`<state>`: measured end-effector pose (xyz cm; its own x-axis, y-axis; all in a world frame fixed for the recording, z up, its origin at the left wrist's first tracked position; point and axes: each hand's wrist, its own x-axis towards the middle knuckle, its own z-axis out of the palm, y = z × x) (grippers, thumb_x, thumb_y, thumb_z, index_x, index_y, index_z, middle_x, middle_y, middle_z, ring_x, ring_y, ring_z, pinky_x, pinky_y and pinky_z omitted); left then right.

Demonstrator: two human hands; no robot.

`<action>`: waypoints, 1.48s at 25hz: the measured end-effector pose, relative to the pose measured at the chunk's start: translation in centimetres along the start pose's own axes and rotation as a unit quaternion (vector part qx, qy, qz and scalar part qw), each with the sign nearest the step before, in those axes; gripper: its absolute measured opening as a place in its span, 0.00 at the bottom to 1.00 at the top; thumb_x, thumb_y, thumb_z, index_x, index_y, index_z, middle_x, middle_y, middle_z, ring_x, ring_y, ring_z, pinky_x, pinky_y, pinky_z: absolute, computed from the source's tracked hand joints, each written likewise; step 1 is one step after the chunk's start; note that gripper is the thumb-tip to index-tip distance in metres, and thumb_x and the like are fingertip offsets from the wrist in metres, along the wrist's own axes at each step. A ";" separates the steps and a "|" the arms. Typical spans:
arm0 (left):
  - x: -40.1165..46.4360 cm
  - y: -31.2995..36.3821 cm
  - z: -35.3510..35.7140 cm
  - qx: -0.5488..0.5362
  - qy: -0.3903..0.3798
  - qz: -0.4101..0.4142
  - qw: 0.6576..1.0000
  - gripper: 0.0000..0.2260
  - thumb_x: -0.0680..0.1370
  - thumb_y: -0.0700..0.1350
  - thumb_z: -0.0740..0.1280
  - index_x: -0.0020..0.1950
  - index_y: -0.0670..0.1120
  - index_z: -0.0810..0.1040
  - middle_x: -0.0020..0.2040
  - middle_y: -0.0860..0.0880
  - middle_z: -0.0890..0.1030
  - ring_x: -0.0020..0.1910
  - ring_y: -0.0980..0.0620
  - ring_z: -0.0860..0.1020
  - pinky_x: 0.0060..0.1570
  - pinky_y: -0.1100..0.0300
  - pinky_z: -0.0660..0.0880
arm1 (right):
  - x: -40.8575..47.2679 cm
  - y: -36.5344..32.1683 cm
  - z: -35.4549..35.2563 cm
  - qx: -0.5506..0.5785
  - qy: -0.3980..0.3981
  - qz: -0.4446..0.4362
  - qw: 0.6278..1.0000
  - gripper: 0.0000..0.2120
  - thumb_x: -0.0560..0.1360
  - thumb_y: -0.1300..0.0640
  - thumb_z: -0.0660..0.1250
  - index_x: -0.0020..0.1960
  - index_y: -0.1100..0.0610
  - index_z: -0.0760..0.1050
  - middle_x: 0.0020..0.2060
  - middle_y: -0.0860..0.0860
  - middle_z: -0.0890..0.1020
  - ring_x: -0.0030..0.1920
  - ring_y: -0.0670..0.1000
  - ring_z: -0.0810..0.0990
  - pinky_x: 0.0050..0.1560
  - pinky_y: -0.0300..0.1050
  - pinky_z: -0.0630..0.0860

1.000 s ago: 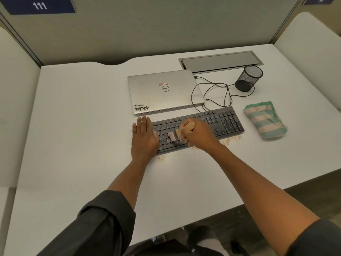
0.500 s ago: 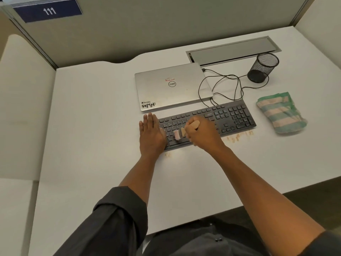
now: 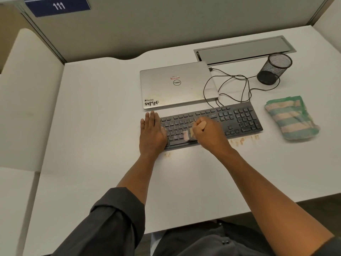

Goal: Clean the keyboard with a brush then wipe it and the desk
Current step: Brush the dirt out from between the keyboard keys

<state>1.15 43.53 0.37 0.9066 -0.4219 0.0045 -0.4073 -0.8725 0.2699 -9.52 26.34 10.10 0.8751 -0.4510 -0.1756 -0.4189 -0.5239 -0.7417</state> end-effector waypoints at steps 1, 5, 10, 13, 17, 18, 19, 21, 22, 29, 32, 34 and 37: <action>0.0 0.0 0.0 0.001 -0.001 -0.001 1.000 0.32 0.79 0.49 0.46 0.82 0.38 0.53 0.83 0.41 0.54 0.82 0.44 0.48 0.81 0.48 0.42 | 0.3 0.1 -0.3 -0.017 0.018 0.000 1.000 0.05 0.78 0.58 0.63 0.45 0.56 0.76 0.37 0.50 0.80 0.37 0.49 0.77 0.30 0.39 0.68; 0.0 0.0 0.1 -0.001 -0.001 -0.004 1.000 0.32 0.79 0.49 0.46 0.82 0.38 0.53 0.83 0.41 0.54 0.82 0.44 0.48 0.81 0.49 0.41 | 0.6 -0.4 -1.0 0.025 0.014 -0.009 1.000 0.04 0.78 0.57 0.63 0.46 0.55 0.76 0.38 0.50 0.82 0.38 0.50 0.80 0.32 0.44 0.76; 0.0 0.1 0.1 -0.002 0.001 -0.004 1.000 0.32 0.78 0.50 0.46 0.82 0.38 0.54 0.83 0.41 0.55 0.82 0.44 0.49 0.81 0.49 0.42 | 0.4 -0.3 0.1 -0.011 0.002 -0.039 0.999 0.05 0.77 0.59 0.62 0.46 0.57 0.76 0.37 0.50 0.80 0.35 0.48 0.76 0.30 0.38 0.69; 0.1 0.0 0.0 -0.004 -0.002 -0.010 1.000 0.32 0.78 0.50 0.46 0.82 0.39 0.54 0.83 0.42 0.55 0.82 0.45 0.49 0.80 0.50 0.41 | 1.2 -0.3 -0.5 -0.020 0.030 -0.054 0.998 0.05 0.77 0.59 0.62 0.45 0.57 0.75 0.35 0.49 0.78 0.34 0.46 0.75 0.31 0.38 0.66; 0.1 0.2 0.0 0.000 -0.005 -0.010 1.000 0.33 0.78 0.50 0.45 0.82 0.39 0.53 0.83 0.42 0.54 0.82 0.45 0.48 0.80 0.50 0.40 | 1.5 -0.6 -0.7 -0.030 -0.008 -0.068 0.997 0.05 0.77 0.59 0.63 0.45 0.57 0.77 0.37 0.51 0.80 0.36 0.47 0.77 0.34 0.40 0.73; 0.1 0.1 0.0 -0.001 -0.005 -0.010 1.000 0.33 0.78 0.50 0.45 0.82 0.39 0.53 0.83 0.42 0.54 0.82 0.45 0.48 0.80 0.51 0.40 | 1.6 -0.5 -0.7 -0.051 -0.021 -0.070 0.996 0.06 0.78 0.59 0.63 0.44 0.58 0.77 0.38 0.51 0.81 0.37 0.49 0.77 0.36 0.43 0.74; 0.0 0.1 0.0 -0.001 -0.002 -0.009 1.000 0.33 0.78 0.51 0.44 0.82 0.39 0.53 0.83 0.42 0.54 0.82 0.45 0.48 0.80 0.51 0.40 | 1.8 -0.5 -0.9 -0.071 -0.036 -0.069 0.994 0.07 0.78 0.58 0.63 0.44 0.58 0.77 0.38 0.52 0.81 0.38 0.49 0.77 0.37 0.43 0.74; -0.1 0.1 0.0 -0.001 0.007 -0.005 1.000 0.35 0.77 0.52 0.41 0.82 0.39 0.53 0.83 0.42 0.54 0.82 0.45 0.48 0.80 0.51 0.40 | 2.3 -0.6 -1.3 -0.084 -0.055 -0.070 0.992 0.08 0.78 0.58 0.62 0.43 0.59 0.77 0.36 0.51 0.80 0.36 0.48 0.77 0.37 0.43 0.73; -0.1 0.2 0.0 0.000 0.008 -0.004 1.000 0.36 0.76 0.52 0.40 0.82 0.39 0.54 0.83 0.42 0.54 0.82 0.45 0.48 0.81 0.50 0.41 | 2.6 -0.6 -1.5 -0.077 -0.051 -0.072 0.993 0.09 0.79 0.58 0.62 0.43 0.58 0.77 0.35 0.49 0.80 0.35 0.46 0.76 0.35 0.42 0.72; -0.1 0.3 -0.2 0.001 0.010 -0.004 1.000 0.33 0.78 0.50 0.44 0.82 0.39 0.56 0.82 0.41 0.56 0.82 0.44 0.50 0.81 0.50 0.42 | 3.3 -0.4 -1.8 -0.082 -0.071 -0.069 0.992 0.08 0.79 0.56 0.61 0.45 0.57 0.76 0.38 0.51 0.81 0.41 0.52 0.80 0.40 0.46 0.75; -0.1 0.2 -0.1 0.000 0.012 -0.003 1.000 0.35 0.77 0.52 0.41 0.81 0.39 0.57 0.82 0.41 0.57 0.82 0.44 0.51 0.81 0.50 0.43 | 4.1 -1.0 -2.5 -0.057 -0.068 -0.073 0.993 0.09 0.79 0.56 0.61 0.45 0.58 0.76 0.38 0.53 0.82 0.41 0.53 0.82 0.42 0.49 0.78; 0.0 0.3 -0.1 -0.001 0.015 -0.003 1.000 0.35 0.76 0.52 0.41 0.81 0.39 0.57 0.82 0.41 0.57 0.82 0.44 0.51 0.81 0.50 0.43 | 4.7 -1.4 -2.8 -0.045 -0.051 -0.085 0.994 0.08 0.79 0.55 0.61 0.44 0.55 0.76 0.38 0.51 0.82 0.41 0.52 0.81 0.42 0.48 0.77; 0.0 0.2 -0.1 -0.002 0.010 -0.005 1.000 0.35 0.76 0.52 0.41 0.82 0.39 0.56 0.82 0.42 0.56 0.82 0.44 0.50 0.81 0.50 0.42 | 5.0 -1.6 -2.7 -0.081 -0.069 -0.085 0.991 0.07 0.80 0.55 0.61 0.45 0.56 0.75 0.38 0.51 0.81 0.41 0.52 0.80 0.40 0.47 0.76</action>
<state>1.09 43.32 0.49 0.9131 -0.4073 0.0208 -0.3969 -0.8758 0.2747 -5.14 23.02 12.15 0.9563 -0.2499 -0.1518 -0.2865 -0.6983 -0.6560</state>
